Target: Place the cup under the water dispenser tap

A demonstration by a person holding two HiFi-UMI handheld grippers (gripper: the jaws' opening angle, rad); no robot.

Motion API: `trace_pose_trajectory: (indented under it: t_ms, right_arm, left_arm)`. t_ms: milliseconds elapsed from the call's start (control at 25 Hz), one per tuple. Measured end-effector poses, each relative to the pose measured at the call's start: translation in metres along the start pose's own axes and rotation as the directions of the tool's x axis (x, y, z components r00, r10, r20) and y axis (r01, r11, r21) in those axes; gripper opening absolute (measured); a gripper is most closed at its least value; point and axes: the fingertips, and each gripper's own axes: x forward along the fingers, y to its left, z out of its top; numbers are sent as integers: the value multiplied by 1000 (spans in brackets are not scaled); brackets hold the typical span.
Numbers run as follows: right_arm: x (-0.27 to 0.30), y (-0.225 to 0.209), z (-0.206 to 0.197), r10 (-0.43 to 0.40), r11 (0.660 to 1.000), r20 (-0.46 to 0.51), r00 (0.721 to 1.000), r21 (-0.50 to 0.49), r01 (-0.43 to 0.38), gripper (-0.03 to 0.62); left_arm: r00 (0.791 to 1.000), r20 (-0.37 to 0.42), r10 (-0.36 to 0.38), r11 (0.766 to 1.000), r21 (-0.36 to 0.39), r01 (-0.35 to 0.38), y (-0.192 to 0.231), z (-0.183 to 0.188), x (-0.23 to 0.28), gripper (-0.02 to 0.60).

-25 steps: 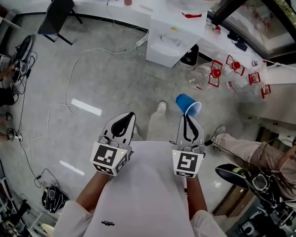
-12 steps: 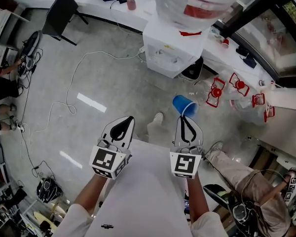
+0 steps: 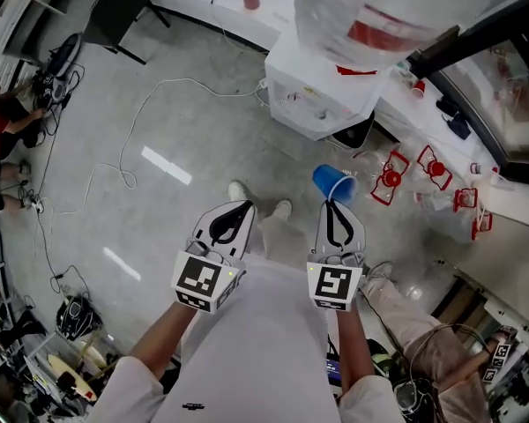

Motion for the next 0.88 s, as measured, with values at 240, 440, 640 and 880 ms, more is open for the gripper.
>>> trace_pose_trajectory:
  t_ms: [240,440,640,880]
  right_arm:
    - [17,-2,-1,12,1000,-9,1000,-19,-12,23]
    - [34,1,-10,42,997,-34,999,-56,-44,23]
    - [54,-1,-26,61,994,-69,996,-89,-67,23]
    - [79,1,-47,78,989,-95,992,-118,-89,23]
  left_arm:
    - [1000,-3,24,999,-21,-24,15,1,7,2]
    - [1000,-14,16,1000,-22,-16,20,-1,24,2]
    - [999,-38,15,1000,-22,-16,24,-11,45,2]
    - [998,-62,25,999,-28,-26,29,-31,66,2]
